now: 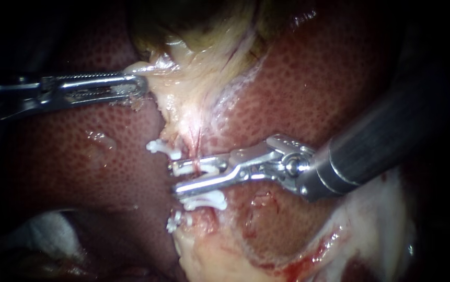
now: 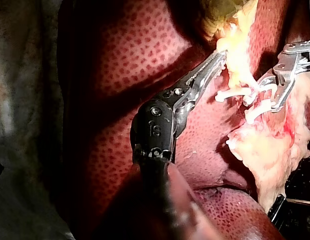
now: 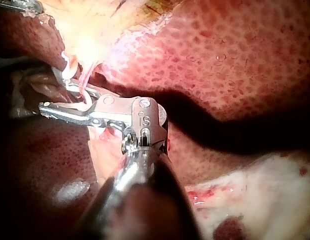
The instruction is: Clipping third clip right tube
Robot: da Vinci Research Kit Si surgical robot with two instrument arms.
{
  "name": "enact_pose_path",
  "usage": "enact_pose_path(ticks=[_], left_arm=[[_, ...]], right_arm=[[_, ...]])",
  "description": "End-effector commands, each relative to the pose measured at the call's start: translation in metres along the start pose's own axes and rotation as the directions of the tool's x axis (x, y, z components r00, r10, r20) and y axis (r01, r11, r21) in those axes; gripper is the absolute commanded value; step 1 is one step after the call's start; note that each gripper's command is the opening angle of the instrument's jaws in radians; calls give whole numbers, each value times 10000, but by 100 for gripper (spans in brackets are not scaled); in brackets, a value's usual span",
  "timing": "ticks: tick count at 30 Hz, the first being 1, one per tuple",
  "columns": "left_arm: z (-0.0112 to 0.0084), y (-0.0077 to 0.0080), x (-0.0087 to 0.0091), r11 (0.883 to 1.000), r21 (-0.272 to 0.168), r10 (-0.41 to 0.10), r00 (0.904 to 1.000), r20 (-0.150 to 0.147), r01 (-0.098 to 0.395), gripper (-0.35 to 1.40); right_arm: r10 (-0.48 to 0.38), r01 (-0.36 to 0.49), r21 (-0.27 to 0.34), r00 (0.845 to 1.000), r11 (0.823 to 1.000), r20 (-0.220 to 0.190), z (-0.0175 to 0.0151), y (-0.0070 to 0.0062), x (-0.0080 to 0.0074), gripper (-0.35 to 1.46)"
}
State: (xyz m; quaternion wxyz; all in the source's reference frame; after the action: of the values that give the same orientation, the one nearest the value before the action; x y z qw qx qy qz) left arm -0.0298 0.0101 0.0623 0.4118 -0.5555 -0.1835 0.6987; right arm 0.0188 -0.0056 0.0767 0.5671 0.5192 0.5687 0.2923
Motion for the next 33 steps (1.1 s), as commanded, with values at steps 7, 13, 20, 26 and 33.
enact_pose_path(ticks=[7, 13, 20, 26, 33], left_arm=[[0, 0, 0, 10000, 7, 3, 10000, -3, -3, -35], [0, 0, 0, 10000, 8, 3, 10000, -3, -3, -35], [0, 0, 0, 10000, 11, 4, 10000, -4, -4, -35], [1, 0, 0, 10000, 12, 3, 10000, -4, -3, -35], [1, 0, 0, 10000, 13, 4, 10000, -4, -4, -35]], right_arm=[[117, -117, -77, 9999, 9999, -53, -2, 2, 0, 31], [171, -174, -215, 9998, 9996, -123, -6, 4, 0, 7], [193, -173, -739, 9995, 9971, 269, -14, 7, -1, -35], [-108, 135, -807, 9994, 9966, 329, -19, 8, -3, -35], [-165, 206, -877, 9987, 9959, 475, -20, 8, -5, -35]])
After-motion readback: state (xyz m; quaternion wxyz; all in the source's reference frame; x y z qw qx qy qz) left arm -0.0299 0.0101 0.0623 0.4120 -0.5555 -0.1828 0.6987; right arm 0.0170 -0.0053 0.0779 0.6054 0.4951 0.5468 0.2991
